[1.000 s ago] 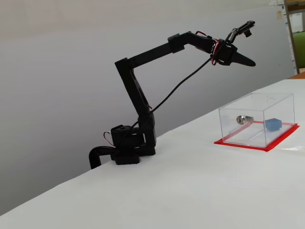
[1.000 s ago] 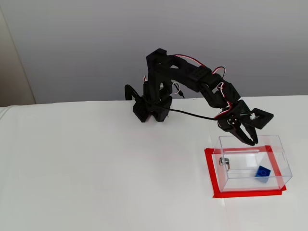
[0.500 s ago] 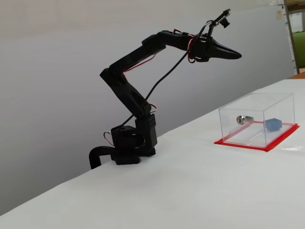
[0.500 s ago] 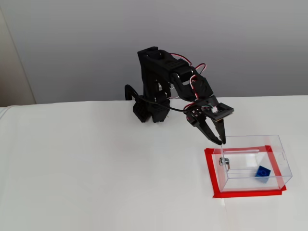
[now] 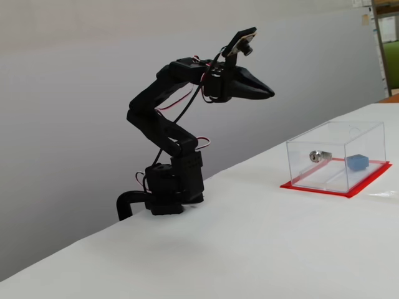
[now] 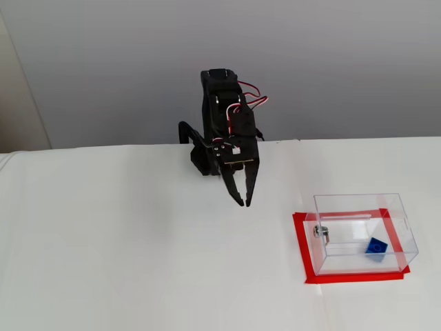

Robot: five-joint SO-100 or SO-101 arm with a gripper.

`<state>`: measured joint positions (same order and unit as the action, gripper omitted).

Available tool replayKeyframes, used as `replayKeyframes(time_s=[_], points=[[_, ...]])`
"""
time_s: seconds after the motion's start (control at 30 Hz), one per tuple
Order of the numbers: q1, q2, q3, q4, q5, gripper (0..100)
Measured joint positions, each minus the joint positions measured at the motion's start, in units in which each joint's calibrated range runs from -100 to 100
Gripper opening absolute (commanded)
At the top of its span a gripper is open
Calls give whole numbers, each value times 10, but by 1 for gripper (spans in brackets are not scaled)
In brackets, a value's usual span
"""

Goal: Pick the blue lego brick and place it into the transparent box

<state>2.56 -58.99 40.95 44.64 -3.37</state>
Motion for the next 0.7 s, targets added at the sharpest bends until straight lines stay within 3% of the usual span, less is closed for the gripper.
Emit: replayKeyframes(time_s=[0.7], points=[[96,-305,347,0,0,1]])
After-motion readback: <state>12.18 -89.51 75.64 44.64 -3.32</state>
